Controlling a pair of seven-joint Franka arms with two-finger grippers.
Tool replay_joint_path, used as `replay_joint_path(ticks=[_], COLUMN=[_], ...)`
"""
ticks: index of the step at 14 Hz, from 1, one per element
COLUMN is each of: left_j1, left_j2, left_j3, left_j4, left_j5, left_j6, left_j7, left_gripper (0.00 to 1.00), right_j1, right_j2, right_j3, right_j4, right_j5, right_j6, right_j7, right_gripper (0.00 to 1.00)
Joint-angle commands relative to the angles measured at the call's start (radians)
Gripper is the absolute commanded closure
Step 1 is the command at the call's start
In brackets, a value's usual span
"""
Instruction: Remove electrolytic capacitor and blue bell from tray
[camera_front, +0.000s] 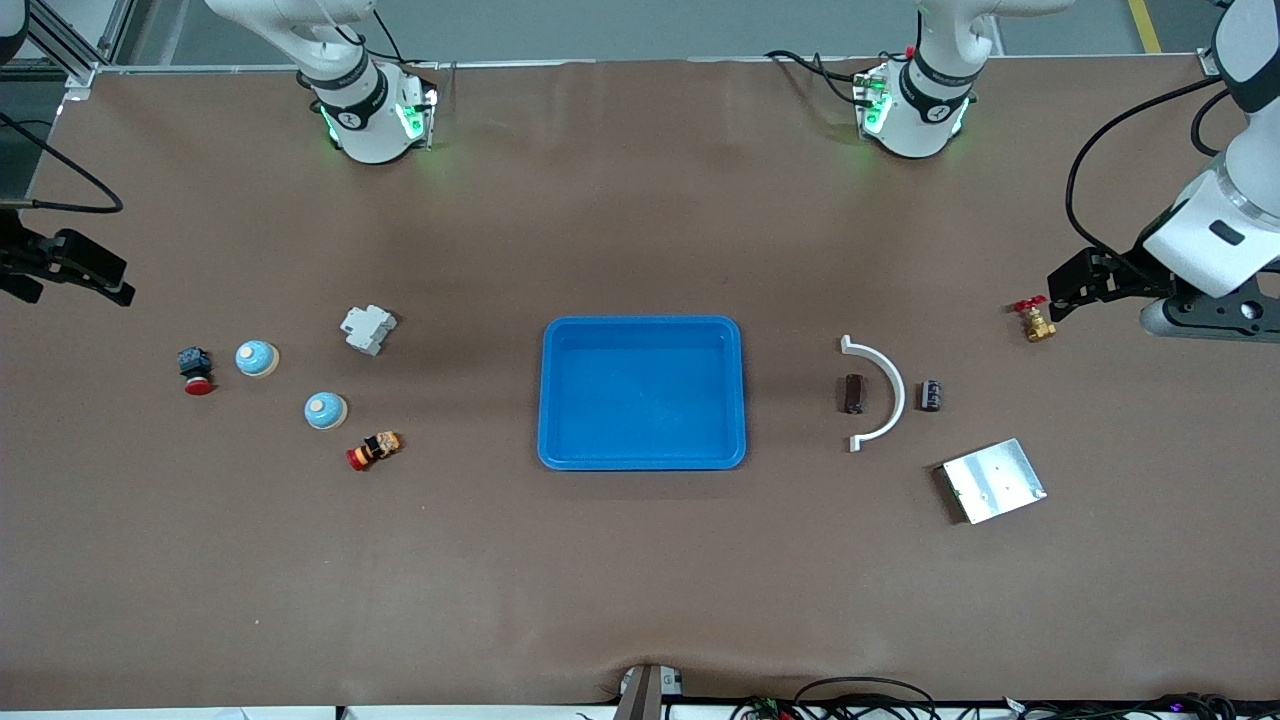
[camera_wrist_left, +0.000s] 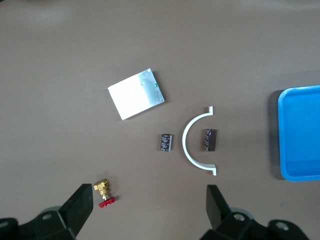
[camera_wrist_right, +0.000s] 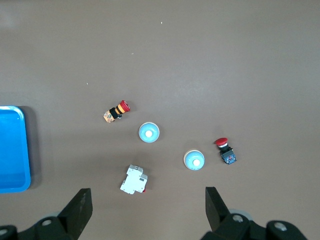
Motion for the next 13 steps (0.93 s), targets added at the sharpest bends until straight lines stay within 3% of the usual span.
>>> replay_joint_path(ticks=[1, 13], left_j1=[-0.015, -0.021], left_j2=[0.006, 0.012], left_j3=[0.014, -0.018], left_j4=[0.026, 0.055], left_j5=[-0.021, -0.021], left_j6=[-0.027, -0.027], left_j7=[0.011, -0.013], left_gripper=[0.00, 0.00], right_j1=[-0.011, -0.002], right_j2=[-0.013, -0.017], right_j3=[0.003, 0.004], right_j4=[-0.008, -0.020], right_j5=[0.032, 0.043], right_j6=[-0.008, -0.014], right_j7=[-0.004, -0.014], right_gripper=[0.00, 0.00])
